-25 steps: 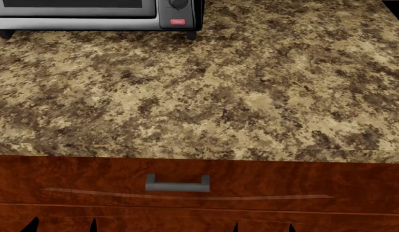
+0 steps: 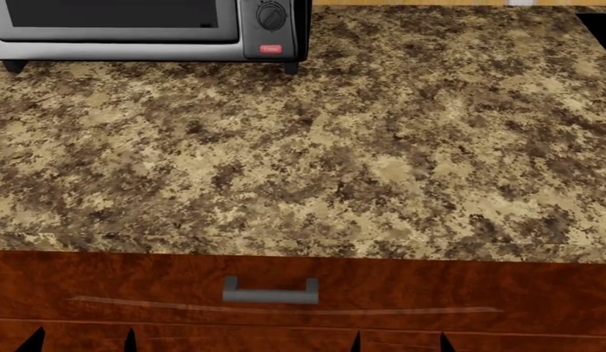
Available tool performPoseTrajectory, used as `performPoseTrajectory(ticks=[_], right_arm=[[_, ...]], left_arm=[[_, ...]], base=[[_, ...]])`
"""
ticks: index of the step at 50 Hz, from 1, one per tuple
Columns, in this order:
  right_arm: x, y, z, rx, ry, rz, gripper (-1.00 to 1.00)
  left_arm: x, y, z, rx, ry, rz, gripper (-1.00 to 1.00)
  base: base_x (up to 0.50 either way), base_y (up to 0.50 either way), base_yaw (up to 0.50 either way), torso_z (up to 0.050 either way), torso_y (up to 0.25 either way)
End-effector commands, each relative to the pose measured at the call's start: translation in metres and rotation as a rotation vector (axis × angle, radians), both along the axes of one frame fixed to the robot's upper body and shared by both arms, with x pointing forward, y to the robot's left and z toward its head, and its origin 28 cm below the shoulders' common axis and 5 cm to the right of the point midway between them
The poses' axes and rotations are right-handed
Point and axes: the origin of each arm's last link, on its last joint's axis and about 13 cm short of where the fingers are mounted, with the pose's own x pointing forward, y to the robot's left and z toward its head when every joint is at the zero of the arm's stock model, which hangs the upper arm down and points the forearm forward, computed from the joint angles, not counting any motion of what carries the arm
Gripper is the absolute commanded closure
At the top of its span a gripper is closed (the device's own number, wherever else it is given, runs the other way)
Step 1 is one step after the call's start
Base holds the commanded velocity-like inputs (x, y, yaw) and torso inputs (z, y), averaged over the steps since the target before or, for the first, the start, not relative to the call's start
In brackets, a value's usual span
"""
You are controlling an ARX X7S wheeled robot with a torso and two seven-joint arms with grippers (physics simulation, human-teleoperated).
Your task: Turn on the toaster oven by setting the timer.
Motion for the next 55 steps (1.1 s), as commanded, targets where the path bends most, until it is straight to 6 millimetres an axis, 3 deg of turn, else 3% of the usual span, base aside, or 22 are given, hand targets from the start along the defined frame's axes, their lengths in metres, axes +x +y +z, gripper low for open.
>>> performPoseTrajectory(ticks=[1, 7, 30, 36, 37, 41, 43, 55], right_arm=[[-0.002, 0.001, 0.015, -0.028, -0.01, -0.006, -1.0], [-0.007, 0.003, 0.034, -0.052, -0.043, 0.0, -1.0], [-0.011, 0.006, 0.073, -0.087, -0.087, -0.014, -1.0], [-0.006, 0.007, 0.089, -0.095, -0.09, -0.005, -1.0], [-0.003, 0.007, 0.108, -0.094, -0.129, 0.004, -1.0], [0.001, 0.007, 0.125, -0.106, -0.168, 0.0, -1.0], [0.005, 0.011, 0.123, -0.121, -0.158, 0.046, -1.0], [0.006, 0.013, 0.121, -0.109, -0.164, 0.063, -1.0]], left_arm=[[-0.005, 0.003, 0.015, 0.007, -0.008, 0.013, -1.0], [-0.007, 0.005, 0.025, 0.02, -0.006, 0.019, -1.0], [-0.016, 0.006, 0.065, 0.062, -0.044, 0.013, -1.0], [-0.014, 0.008, 0.089, 0.083, -0.069, 0.018, -1.0], [-0.01, 0.01, 0.106, 0.092, -0.087, 0.011, -1.0], [-0.004, 0.016, 0.127, 0.086, -0.112, 0.013, -1.0], [-0.004, 0.02, 0.141, 0.066, -0.123, 0.017, -1.0], [-0.005, 0.02, 0.141, 0.062, -0.122, 0.02, -1.0]], base=[[0.0, 0.0, 0.0, 0.05, 0.053], [0.0, 0.0, 0.0, 0.05, 0.054], [0.0, 0.0, 0.0, 0.05, 0.055], [0.0, 0.0, 0.0, 0.05, 0.056], [0.0, 0.0, 0.0, 0.05, 0.057], [0.0, 0.0, 0.0, 0.05, 0.057], [0.0, 0.25, 0.0, 0.05, 0.058], [0.0, 0.21, 0.0, 0.05, 0.058]])
